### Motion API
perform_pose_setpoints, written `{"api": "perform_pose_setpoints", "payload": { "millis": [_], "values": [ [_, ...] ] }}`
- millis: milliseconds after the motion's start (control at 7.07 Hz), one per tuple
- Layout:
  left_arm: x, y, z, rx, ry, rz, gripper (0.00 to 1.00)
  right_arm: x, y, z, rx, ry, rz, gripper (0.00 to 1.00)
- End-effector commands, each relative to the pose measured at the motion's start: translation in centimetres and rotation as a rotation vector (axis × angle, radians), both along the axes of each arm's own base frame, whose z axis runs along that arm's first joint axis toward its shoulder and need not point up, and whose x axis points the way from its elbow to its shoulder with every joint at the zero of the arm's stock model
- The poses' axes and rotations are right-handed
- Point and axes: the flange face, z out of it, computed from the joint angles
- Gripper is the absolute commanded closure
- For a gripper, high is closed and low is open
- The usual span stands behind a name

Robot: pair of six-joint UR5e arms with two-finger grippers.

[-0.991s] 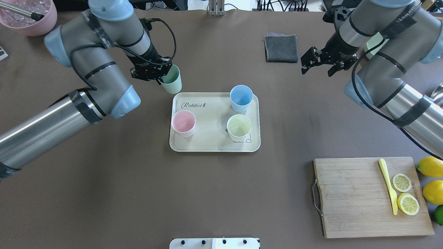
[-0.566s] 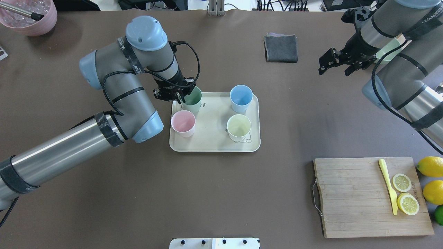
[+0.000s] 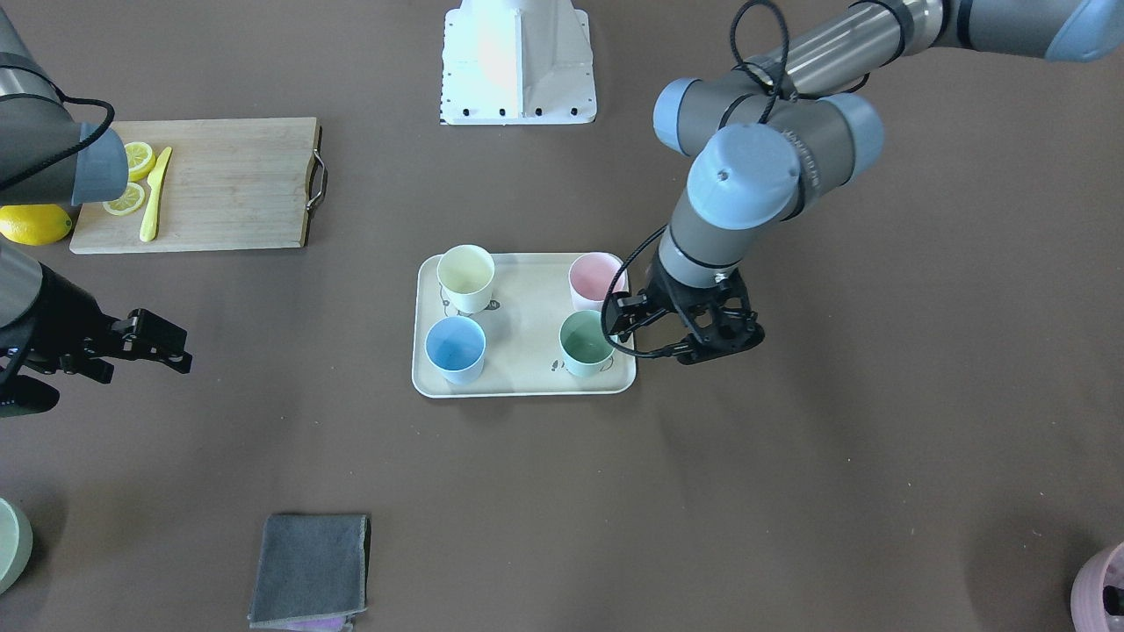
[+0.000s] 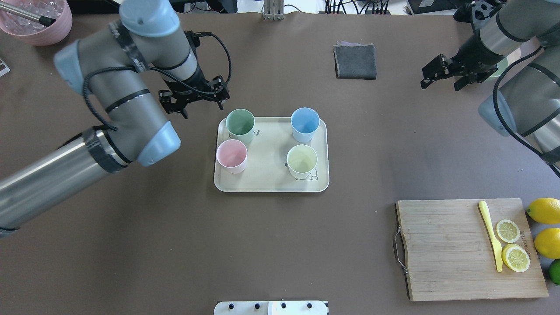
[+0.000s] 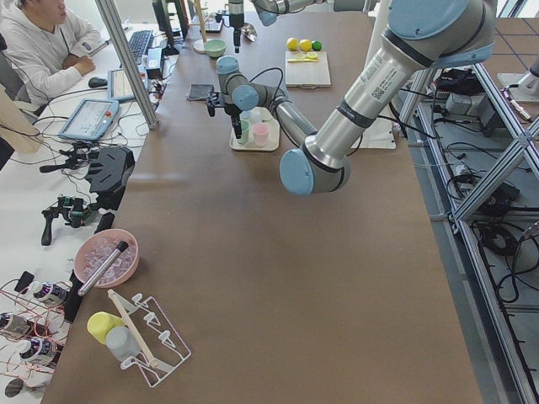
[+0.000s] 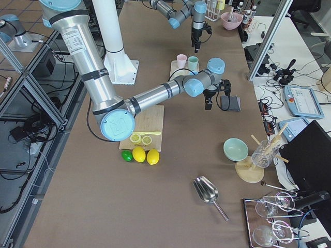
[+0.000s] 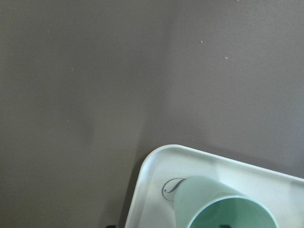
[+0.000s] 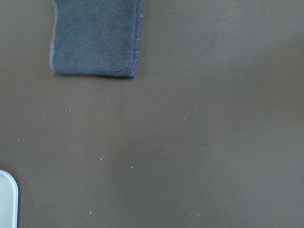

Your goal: Place all cups on tray

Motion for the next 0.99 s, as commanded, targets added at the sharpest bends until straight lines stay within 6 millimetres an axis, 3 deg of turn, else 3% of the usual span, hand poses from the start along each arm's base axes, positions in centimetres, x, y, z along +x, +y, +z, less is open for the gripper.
{"api": "perform_pose_setpoints", "payload": {
  "millis": [0,142,283,425,566,708,849],
  "values": [
    [-12.7,1.1,6.5,0.143,-0.059,0.068,0.02,6.3,1.8,5.0,0.043,0.034,-0.010,0.00],
    [-18.0,0.4,10.4,0.203,-0.103,0.107,0.02,8.8,2.1,7.0,0.061,0.054,-0.025,0.00],
    [-24.1,0.5,15.5,0.264,-0.158,0.168,0.02,11.6,2.0,8.2,0.073,0.085,-0.053,0.00],
    [-30.1,0.8,20.1,0.311,-0.203,0.220,0.02,13.9,2.6,10.5,0.087,0.113,-0.100,0.00],
    [-36.0,1.2,24.1,0.353,-0.240,0.271,0.02,16.1,2.7,11.5,0.090,0.125,-0.105,0.00],
    [-40.6,2.7,27.5,0.374,-0.261,0.306,0.02,17.5,3.2,12.6,0.087,0.133,-0.102,0.00],
    [-43.8,4.9,30.2,0.387,-0.232,0.338,0.02,18.7,3.7,13.9,0.100,0.148,-0.116,0.00]
  ]
}}
